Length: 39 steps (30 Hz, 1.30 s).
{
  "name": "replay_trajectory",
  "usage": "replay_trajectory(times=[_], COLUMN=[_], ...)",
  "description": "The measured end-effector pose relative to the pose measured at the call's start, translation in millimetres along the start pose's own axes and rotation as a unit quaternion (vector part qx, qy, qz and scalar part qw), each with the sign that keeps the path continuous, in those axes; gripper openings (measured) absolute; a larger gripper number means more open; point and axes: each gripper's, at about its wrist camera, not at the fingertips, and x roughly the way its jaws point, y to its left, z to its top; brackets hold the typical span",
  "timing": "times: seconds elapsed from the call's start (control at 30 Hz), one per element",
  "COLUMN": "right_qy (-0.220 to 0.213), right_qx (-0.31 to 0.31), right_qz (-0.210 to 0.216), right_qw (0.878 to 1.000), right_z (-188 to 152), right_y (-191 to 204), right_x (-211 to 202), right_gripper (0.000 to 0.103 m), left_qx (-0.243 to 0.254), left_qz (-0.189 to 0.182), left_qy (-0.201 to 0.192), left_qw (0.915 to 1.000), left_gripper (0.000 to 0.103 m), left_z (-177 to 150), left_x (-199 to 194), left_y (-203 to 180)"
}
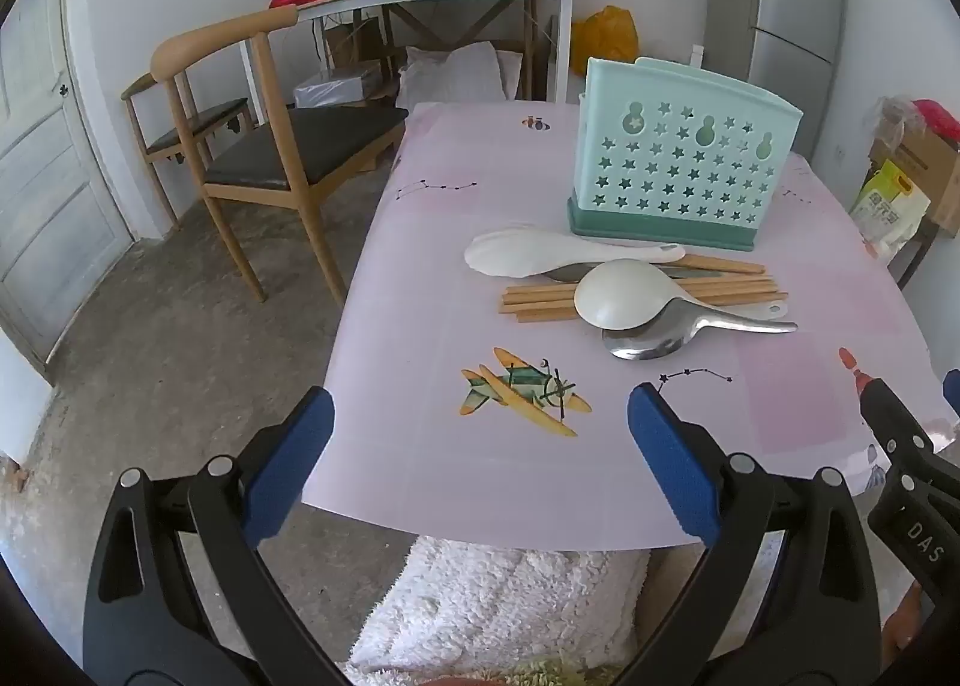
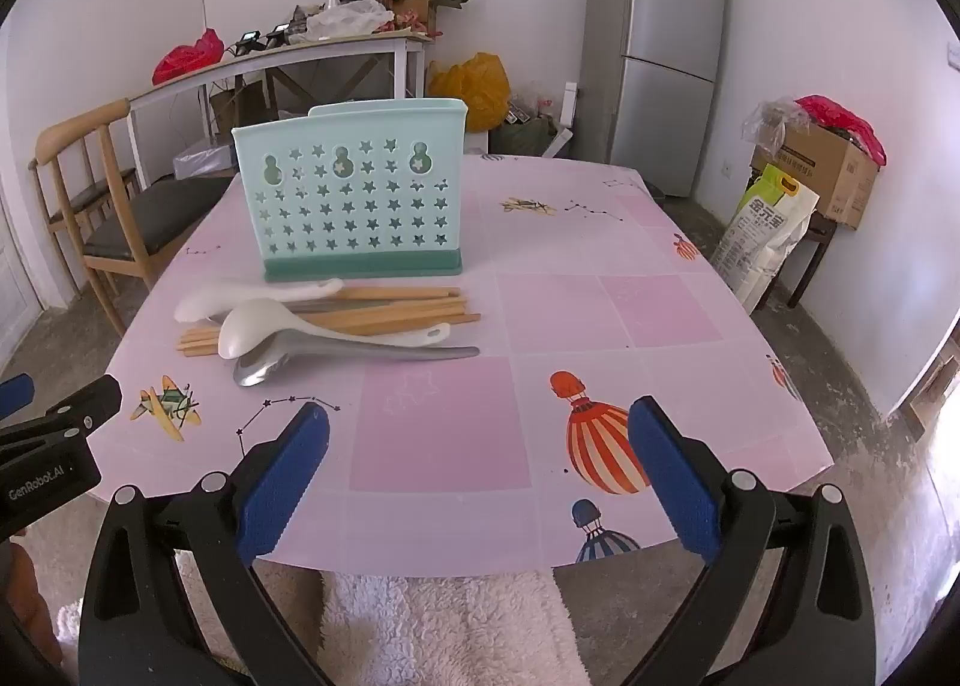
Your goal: Organize utensils
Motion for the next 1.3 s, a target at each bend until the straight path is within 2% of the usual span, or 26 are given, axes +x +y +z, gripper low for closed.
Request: replay_trajectory(times=[1.3], right_qy=[-0.001], right_qx=[-0.002], right_qz=[0.001], right_qw=[1.0], right_z=[0.8], right_y=[2.1], right_x=[3.1], right_gripper=[0.097], left_qx=[-0.005], left_qz=[0.008], left_qy=[0.01], left_qw=[0.9999], left_gripper=[0.095], left_z=[0.1], left_x=[4.5], left_y=[4.4])
